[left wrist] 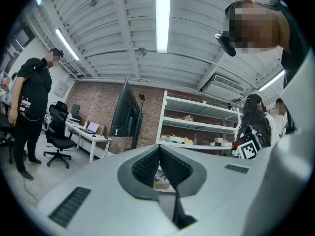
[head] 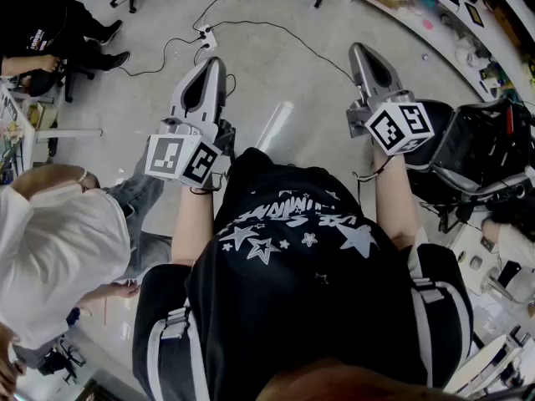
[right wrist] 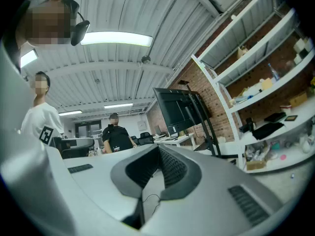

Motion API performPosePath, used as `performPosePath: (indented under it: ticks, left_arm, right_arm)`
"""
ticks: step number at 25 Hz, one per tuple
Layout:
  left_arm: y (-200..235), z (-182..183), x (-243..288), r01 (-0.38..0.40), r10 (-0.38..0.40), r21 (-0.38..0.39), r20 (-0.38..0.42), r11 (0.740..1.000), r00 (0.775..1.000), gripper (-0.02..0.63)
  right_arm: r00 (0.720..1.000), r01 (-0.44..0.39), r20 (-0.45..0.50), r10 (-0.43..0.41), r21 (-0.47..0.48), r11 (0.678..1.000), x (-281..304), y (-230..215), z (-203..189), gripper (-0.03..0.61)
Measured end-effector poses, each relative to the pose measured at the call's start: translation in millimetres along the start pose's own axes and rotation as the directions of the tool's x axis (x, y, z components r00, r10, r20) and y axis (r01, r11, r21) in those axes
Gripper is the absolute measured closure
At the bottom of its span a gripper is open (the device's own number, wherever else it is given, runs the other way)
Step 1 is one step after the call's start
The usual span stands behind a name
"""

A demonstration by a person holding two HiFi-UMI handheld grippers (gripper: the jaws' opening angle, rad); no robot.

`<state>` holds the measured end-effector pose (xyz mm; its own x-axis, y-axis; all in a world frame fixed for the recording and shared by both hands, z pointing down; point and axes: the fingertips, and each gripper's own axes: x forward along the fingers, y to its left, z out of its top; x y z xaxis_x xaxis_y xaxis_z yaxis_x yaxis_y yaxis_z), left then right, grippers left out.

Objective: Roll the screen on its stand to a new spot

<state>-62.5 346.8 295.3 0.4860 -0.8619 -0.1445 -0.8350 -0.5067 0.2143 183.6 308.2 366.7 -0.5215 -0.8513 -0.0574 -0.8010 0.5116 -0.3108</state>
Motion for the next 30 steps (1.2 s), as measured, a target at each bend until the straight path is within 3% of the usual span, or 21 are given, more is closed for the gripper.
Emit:
performPosePath:
  ticks: [14,19,30]
  left_arm:
    - [83,-8,51,-0.021,0.023,-0.055,0.037,0.998,0.999,0.602]
    - [136,5,83,-0.014,0.017,-0.069,0.045,0.998,0.999,0.601]
    - [246,27,167,0.008,-0.006,-0.071,0.027,0.997,1.0,0.601]
  right_arm:
    - [0.997,-0.017,-0.073,0.014,-0.038,0.999,94,-10,-22,0.571]
    - [0.998,-0.005,-0.066,0.001,-0.064,0.998,158,-10,-8,0.571]
    - [0.994,0.074,-0.081,-0.075,-0.019,0.997,272,-39,-10,0.571]
